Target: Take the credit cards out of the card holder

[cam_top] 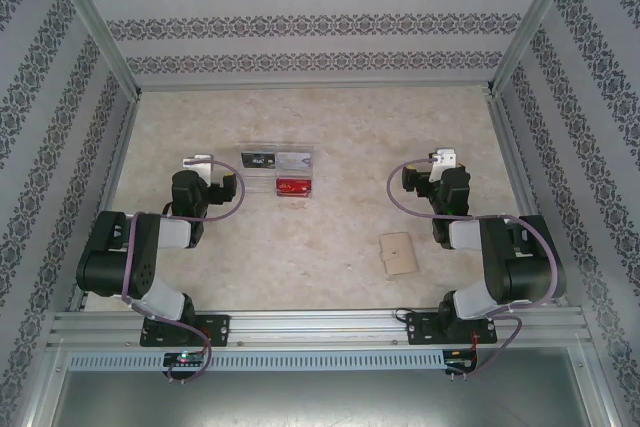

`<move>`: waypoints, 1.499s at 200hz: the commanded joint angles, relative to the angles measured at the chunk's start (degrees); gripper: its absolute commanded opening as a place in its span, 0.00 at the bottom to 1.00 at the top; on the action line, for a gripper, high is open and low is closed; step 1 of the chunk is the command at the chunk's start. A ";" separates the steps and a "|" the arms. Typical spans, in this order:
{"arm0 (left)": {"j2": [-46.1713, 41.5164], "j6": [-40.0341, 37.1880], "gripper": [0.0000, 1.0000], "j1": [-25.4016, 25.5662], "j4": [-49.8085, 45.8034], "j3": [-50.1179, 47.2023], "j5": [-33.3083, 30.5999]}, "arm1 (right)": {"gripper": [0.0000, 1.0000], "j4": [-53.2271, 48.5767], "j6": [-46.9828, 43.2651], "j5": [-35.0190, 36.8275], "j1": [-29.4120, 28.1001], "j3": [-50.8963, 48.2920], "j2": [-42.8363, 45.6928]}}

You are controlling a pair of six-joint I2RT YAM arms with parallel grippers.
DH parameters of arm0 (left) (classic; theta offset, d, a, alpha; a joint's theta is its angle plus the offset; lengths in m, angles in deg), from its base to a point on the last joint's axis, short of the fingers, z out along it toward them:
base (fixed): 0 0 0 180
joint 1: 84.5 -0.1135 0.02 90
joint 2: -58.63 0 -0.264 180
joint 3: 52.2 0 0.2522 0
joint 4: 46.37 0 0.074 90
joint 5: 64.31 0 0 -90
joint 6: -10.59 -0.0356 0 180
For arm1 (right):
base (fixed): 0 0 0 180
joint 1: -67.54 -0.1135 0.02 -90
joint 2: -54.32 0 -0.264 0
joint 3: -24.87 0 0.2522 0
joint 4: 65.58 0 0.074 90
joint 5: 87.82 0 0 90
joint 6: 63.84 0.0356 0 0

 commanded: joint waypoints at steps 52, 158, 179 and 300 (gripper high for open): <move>0.54 0.22 0.99 -0.80 1.00 1.27 -0.61 | 0.98 0.72 1.17 0.94 0.72 1.29 -0.48; 0.42 0.33 1.00 -0.97 1.14 1.32 -0.28 | 0.98 0.61 1.26 0.94 0.71 1.26 -0.48; -4.14 1.63 0.99 -0.97 -12.52 6.49 -4.06 | 0.98 0.45 1.74 2.91 0.62 1.37 0.14; -20.78 28.21 1.00 -1.35 -68.84 34.92 -5.35 | 0.98 -53.42 36.13 1.35 2.56 13.39 28.69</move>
